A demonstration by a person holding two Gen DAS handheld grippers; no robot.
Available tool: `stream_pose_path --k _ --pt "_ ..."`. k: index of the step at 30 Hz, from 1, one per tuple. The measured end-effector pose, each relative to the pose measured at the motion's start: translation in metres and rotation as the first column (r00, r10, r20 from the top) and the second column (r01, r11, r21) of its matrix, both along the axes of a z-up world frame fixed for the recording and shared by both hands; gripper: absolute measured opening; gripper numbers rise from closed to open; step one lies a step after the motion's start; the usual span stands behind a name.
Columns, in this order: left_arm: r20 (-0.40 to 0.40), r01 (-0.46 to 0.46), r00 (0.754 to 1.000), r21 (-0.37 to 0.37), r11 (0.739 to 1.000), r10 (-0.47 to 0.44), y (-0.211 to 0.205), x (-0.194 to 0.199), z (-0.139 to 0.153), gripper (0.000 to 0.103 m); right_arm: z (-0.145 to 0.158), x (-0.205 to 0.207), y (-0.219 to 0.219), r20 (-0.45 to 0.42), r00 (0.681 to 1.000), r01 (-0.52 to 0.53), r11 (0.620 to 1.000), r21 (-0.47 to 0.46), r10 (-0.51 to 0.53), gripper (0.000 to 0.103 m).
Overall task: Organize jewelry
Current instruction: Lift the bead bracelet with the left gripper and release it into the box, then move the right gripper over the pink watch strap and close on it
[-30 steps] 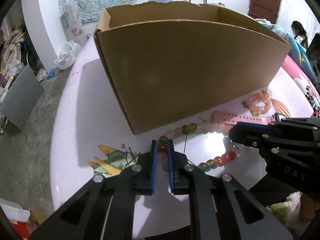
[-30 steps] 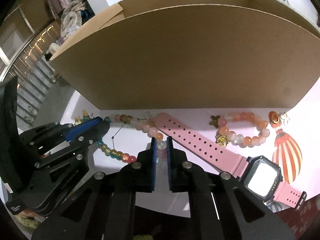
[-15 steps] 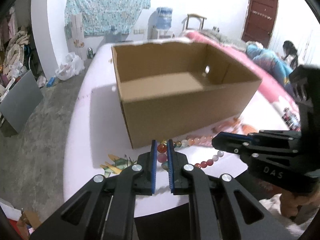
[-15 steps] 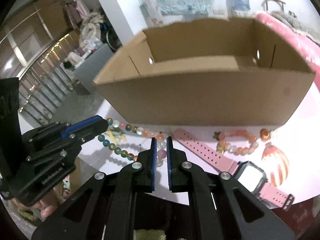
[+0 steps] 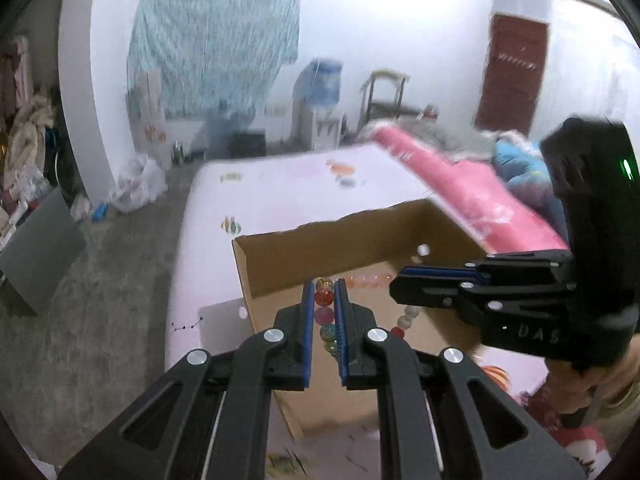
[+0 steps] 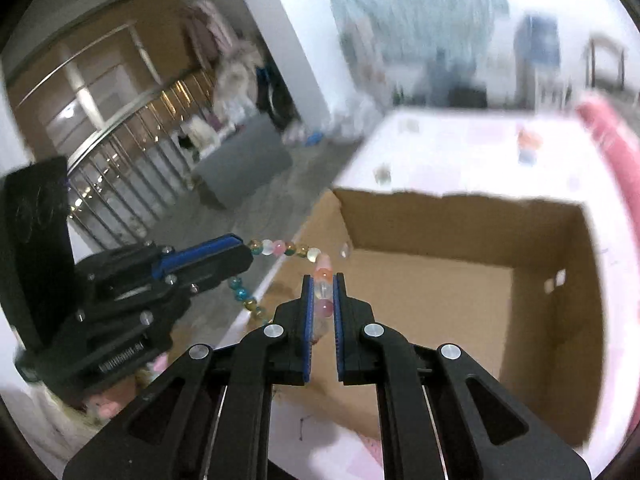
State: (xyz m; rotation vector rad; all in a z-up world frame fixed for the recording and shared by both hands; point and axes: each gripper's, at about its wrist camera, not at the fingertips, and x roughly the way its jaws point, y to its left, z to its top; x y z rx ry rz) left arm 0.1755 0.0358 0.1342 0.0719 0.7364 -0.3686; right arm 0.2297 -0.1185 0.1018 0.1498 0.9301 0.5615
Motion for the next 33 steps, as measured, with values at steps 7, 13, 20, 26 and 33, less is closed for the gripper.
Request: stream_pose_path --k 7,13,20,26,33 --pt "-0.216 -0.02 0.975 0.131 0.991 0.048 -0.02 0.114 -0.063 0.009 -0.054 0.093 0.014 -0.203 0.979 0.001 0.99 -0.143 -0.03 0.007" --pt "-0.24 -0.034 0.968 0.163 0.986 0.073 -0.022 0.132 -0.076 0.01 -0.056 0.103 0.005 -0.189 0.98 0.035 0.983 -0.178 -0.069 0.025" --pt "-0.142 -0.049 0.988 0.098 0.994 0.063 -0.003 0.087 -0.036 0.034 -0.002 0.068 -0.023 -0.026 0.994 0.1 0.987 -0.125 -0.104 0.049" --pt "-0.023 -0.057 0.998 0.057 0.997 0.058 0.023 -0.001 -0.001 0.072 0.053 -0.037 -0.064 0.199 0.971 0.15 0.984 -0.096 -0.129 0.083" --pt "-0.07 -0.06 0.995 0.068 0.996 0.065 0.029 -0.082 -0.043 0.091 0.022 -0.13 -0.084 0.278 0.937 0.27 0.945 -0.185 -0.213 0.095"
